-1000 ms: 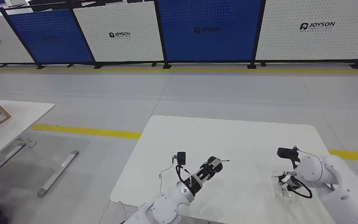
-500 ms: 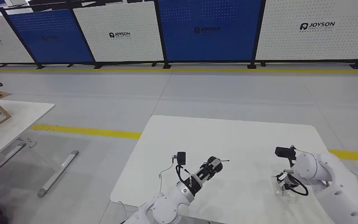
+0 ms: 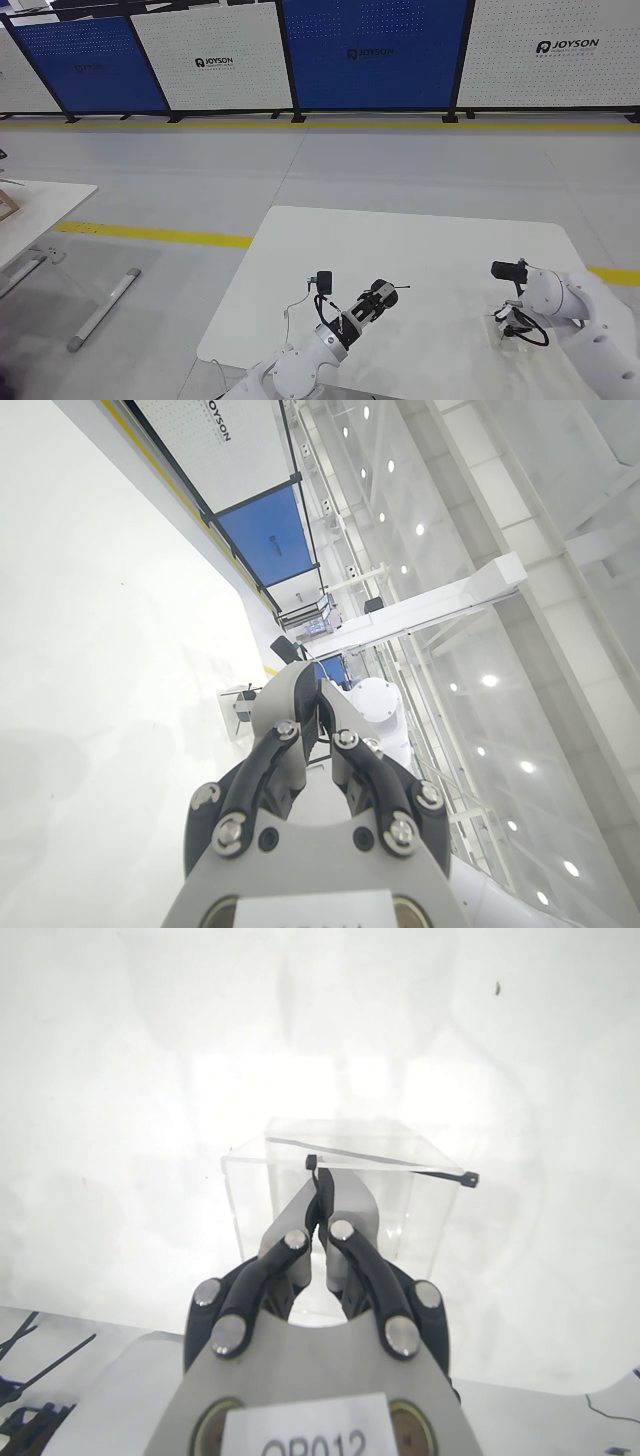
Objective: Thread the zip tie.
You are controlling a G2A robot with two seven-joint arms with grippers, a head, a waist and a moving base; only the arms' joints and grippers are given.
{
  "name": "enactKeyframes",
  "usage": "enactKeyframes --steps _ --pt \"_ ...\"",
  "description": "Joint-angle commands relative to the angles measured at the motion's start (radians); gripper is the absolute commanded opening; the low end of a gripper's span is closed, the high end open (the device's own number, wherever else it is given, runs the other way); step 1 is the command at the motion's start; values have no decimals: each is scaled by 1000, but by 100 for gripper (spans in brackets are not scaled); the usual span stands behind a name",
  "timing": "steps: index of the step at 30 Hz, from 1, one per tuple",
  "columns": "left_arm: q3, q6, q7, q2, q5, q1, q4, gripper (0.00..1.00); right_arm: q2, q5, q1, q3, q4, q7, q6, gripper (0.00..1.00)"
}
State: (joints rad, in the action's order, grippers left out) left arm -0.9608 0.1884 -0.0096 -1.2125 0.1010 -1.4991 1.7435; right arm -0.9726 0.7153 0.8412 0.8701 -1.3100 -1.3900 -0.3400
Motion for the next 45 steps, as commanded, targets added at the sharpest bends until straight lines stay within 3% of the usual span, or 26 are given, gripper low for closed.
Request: enactKeyframes --steps 1,9,16,23,28,40,45 --pt "0 0 0 0 0 0 0 0 1 3 3 3 -4 0 0 0" --pt "0 0 0 0 0 0 0 0 19 23 44 44 -64 0 0 0" --pt "0 0 0 0 0 0 0 0 47 37 126 141 -169 0 0 0" --pt "0 0 0 0 0 0 0 0 66 8 274 360 -330 22 0 0" --pt "0 0 0 0 0 0 0 0 68 -90 435 510 -467 103 0 0" --pt "0 0 0 0 0 0 0 0 69 -93 446 517 -476 99 0 0" --pt "0 0 0 0 0 0 0 0 63 -196 493 570 -478 248 29 0"
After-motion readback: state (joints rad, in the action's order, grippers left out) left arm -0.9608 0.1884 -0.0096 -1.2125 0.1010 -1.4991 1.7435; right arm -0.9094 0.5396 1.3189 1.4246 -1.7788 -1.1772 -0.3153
